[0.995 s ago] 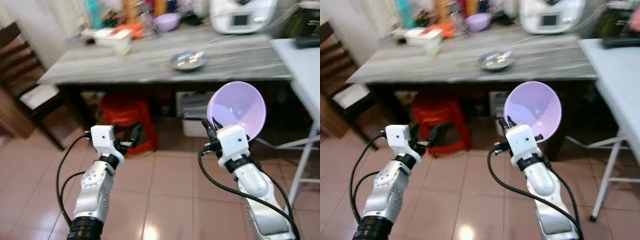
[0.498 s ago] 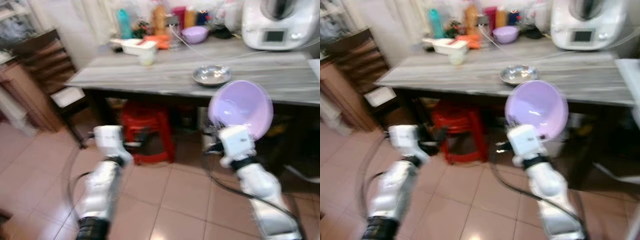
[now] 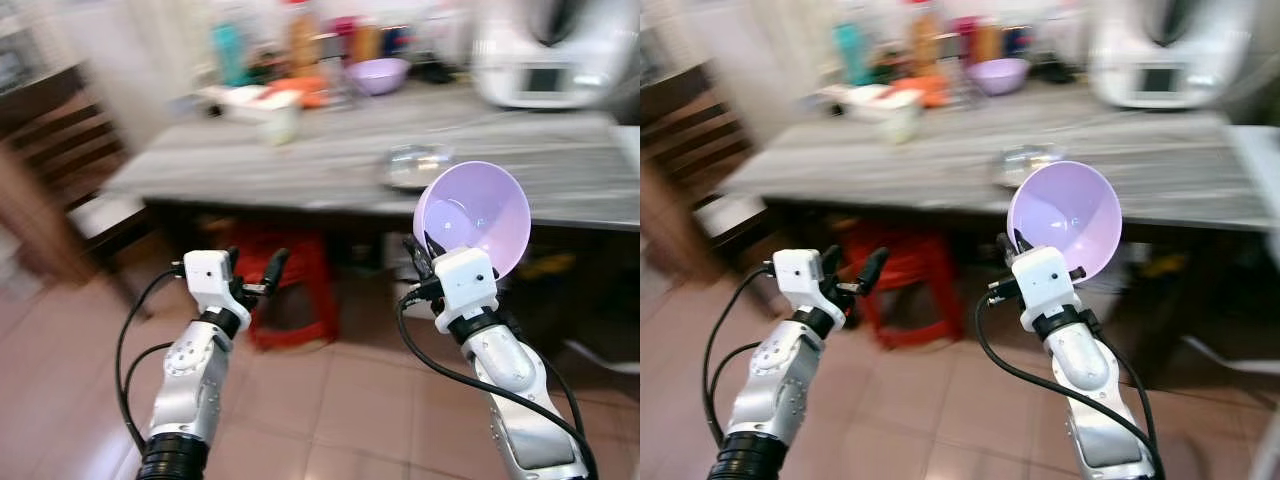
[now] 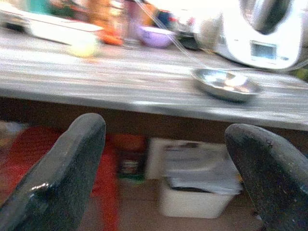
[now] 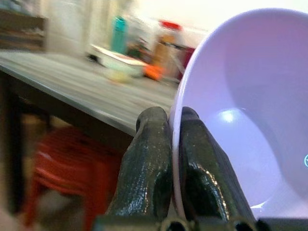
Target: Setting the table
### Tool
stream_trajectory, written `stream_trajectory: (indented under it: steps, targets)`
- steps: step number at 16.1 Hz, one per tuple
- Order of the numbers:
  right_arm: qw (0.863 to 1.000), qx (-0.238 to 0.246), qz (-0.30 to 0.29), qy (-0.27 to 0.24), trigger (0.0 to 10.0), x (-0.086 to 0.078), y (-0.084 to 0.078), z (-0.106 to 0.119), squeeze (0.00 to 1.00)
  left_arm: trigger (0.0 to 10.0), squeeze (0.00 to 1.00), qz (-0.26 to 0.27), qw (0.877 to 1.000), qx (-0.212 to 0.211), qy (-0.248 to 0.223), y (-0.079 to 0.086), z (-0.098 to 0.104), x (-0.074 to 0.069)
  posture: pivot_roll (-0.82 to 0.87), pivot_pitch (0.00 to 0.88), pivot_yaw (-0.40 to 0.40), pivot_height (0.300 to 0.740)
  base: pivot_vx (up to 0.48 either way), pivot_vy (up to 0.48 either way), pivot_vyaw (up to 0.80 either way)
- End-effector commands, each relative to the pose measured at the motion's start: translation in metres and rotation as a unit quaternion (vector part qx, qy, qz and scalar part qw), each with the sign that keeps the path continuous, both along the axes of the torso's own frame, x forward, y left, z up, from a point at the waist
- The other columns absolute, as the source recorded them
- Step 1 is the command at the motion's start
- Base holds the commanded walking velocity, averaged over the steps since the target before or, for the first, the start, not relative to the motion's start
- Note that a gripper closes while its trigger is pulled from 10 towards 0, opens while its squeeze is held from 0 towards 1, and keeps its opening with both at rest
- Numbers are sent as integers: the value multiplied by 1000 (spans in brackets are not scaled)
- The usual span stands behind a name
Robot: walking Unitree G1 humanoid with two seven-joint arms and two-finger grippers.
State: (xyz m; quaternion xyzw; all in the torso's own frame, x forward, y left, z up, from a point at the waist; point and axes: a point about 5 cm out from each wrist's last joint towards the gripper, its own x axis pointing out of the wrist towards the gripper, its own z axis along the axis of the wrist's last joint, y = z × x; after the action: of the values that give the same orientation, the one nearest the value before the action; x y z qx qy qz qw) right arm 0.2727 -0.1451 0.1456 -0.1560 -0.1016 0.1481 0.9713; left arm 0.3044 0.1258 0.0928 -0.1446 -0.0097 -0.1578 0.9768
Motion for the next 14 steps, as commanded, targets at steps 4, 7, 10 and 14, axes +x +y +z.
stream_trajectory:
  steps: [4, 7, 10, 14]
  targets:
    - [1000, 4, 1, -12, 10000, 2, 1, 7, 0, 10000, 0, -6, 1000, 3, -4, -2, 3, 1, -123, 0, 103, 740, 347, 0, 0]
    - [1000, -6, 6, -18, 10000, 2, 2, 8, 0, 10000, 0, -5, 1000, 3, -4, -2, 3, 1, -124, 0, 101, 740, 347, 0, 0]
    - [1000, -5, 6, -19, 10000, 1, 2, 8, 0, 10000, 0, -6, 1000, 4, -4, -3, 2, 0, -127, 0, 105, 740, 347, 0, 529]
    - [1000, -3, 3, -16, 10000, 0, 3, 7, 0, 10000, 0, -8, 1000, 4, -2, -4, 1, 0, -132, 0, 109, 740, 348, 0, 108]
